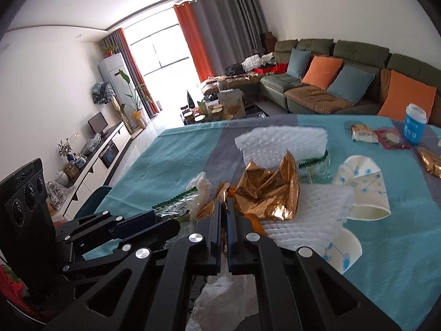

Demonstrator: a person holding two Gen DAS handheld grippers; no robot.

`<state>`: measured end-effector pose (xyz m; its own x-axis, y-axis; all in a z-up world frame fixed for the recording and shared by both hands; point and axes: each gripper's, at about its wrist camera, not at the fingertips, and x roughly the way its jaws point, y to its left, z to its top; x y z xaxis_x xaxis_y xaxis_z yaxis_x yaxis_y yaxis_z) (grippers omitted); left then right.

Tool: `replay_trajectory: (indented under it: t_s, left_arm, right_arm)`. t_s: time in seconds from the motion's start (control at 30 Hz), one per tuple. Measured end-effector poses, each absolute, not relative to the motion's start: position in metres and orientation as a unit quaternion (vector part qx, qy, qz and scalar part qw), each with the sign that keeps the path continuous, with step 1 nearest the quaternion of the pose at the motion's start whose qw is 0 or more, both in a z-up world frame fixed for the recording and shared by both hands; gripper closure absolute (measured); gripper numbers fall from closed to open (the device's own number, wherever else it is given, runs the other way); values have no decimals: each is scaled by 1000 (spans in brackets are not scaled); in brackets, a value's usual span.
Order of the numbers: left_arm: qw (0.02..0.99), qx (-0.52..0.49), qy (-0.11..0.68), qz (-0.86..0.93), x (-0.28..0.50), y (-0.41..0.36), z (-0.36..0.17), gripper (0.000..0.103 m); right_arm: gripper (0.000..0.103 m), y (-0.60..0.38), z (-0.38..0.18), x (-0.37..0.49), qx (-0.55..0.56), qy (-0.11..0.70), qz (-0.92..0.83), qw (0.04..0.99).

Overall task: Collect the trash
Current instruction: 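Carry both held wrappers off the table toward the teal trash bin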

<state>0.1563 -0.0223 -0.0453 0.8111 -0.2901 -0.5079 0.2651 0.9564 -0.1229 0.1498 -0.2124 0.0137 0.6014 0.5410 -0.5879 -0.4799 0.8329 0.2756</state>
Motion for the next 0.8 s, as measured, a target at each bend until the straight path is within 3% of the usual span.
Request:
replay_trajectory:
  t_s: [0.5,0.8]
  left_arm:
    - [968,-40,212,-129,113,10,-9,83]
    - [980,-44,189,-46,76,61,8,83]
  right_arm:
    - [102,-211,58,131,24,282,280,917]
    - [102,-155,72,122,-5,249,355,901]
